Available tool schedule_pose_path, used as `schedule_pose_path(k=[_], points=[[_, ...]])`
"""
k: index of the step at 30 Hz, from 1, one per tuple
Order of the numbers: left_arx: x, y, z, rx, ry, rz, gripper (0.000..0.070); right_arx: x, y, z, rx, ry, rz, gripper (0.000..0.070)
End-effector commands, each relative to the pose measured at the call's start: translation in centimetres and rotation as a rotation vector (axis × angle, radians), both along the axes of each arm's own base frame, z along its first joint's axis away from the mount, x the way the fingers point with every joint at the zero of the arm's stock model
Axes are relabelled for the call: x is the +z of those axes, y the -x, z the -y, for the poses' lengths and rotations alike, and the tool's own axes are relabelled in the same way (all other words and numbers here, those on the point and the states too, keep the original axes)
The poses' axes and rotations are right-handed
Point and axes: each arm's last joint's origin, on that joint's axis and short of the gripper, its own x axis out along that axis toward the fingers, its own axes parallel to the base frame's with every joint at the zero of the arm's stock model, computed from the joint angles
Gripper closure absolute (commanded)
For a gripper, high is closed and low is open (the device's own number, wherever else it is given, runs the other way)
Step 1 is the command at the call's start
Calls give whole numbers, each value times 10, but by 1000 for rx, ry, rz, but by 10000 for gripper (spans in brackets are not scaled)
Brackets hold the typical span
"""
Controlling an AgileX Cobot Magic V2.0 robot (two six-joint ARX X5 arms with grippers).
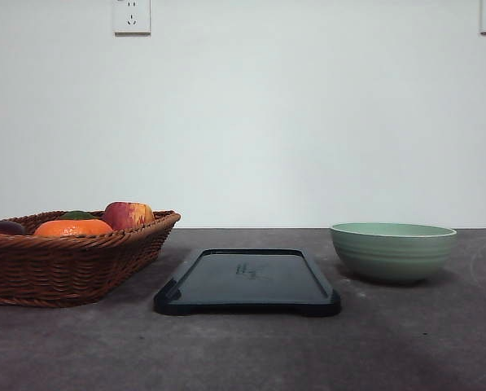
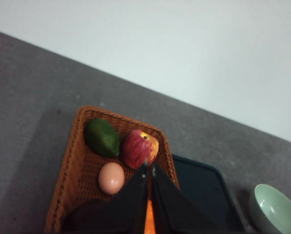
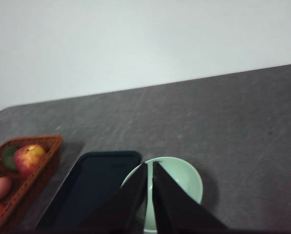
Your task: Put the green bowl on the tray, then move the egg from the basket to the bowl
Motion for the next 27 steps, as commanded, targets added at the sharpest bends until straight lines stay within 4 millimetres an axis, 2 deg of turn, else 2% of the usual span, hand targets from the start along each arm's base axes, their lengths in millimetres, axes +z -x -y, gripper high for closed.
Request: schedule_pose_path(k=[1,7,16,22,27], points=[[10,-3,0,-7,-32,7,700,6,-6,-1,17,20,-10,692],[26,-25,2,-35,-113,-94,700,9,-29,-6,77,49,-127,692],[45,-69,7,-167,-194,-219,700,11,-53,-10,136,111,-267,692],[48,-96,11,-237,-249,-372,700,16,-64,-11,145,133,-309,692],[50,-109,16,-303,-296,-460,700,16,-69,-12,146,137,-364,691]])
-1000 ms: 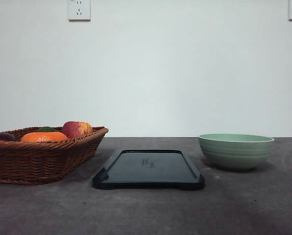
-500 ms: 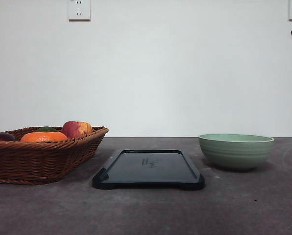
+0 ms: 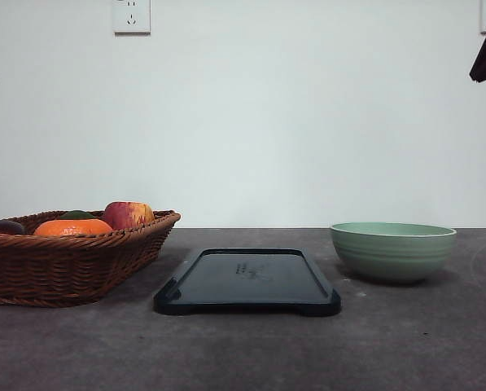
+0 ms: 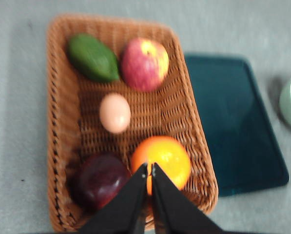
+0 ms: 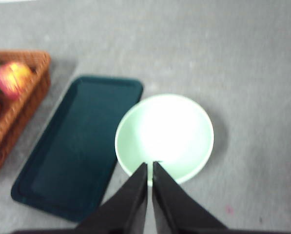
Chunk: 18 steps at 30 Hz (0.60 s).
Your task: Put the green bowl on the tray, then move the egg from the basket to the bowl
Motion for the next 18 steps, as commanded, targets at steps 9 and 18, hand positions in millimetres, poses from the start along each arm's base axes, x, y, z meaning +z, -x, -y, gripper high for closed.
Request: schedule_pose_path(k=[9,18], points=[[11,-5,7,-89,2,48,419,1,-4,-1,6,14,-39,400],[10,-5,7,-88,5,44,339,0,-7,-1,-20,-11,-100,397]])
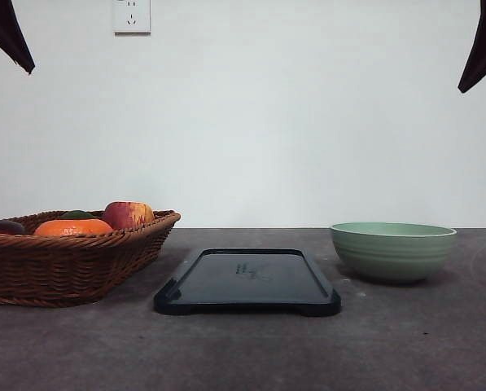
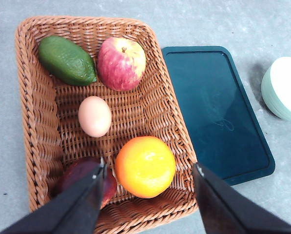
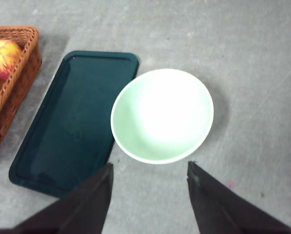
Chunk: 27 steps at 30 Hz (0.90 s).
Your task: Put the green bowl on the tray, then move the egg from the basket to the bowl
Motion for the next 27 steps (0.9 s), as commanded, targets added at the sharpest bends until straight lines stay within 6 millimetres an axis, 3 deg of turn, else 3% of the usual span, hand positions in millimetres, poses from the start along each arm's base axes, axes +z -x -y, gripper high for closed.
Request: schedule_pose_path(k=[1,6,17,27], points=[[8,-2,1,-9,1,28,339,5,-6,-1,-12,-10,-17,397],[8,-2,1,-5,6,26,339,7,-25,-3,-8,17,-131,397],[8,-2,1,-5,6,30,340,6,-88,-9,18,124,-306,397],[9,-3,1,-5,7,43,349,-14,-140,-12,19,235,-431,397]])
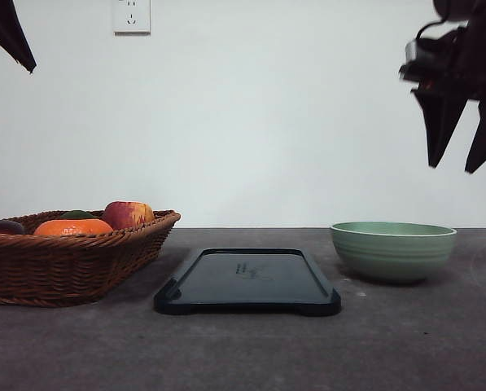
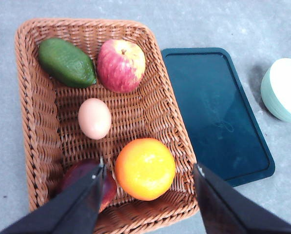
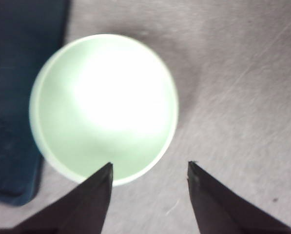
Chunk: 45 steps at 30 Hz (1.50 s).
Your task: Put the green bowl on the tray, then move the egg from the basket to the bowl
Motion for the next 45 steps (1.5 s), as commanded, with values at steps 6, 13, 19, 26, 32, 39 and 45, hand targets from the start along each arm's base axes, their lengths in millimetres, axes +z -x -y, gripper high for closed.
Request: schedule_pose_path(k=[6,13,19,26,32,39,45], points=[[9,-2,1,-4,7,39,349,-22,-25,-1,21,19,-47,398],[9,-3,1,-4,7,42,349,-46,-41,1,18,24,-77,399],[9,-3,1,-4,7,43,349,-67,-51,4,8,27,-110,442],[9,-3,1,-4,7,42,349,-84,-57,5,4,28,-147,683],[9,-3,1,-4,7,41,349,-76,-57,4,4,31,-177,700],[9,-3,1,-4,7,41,349,-30,-60,-2,21,32,-176,700],[9,-3,1,-4,7,41,349,9,-61,-21,68,28,-113,700]])
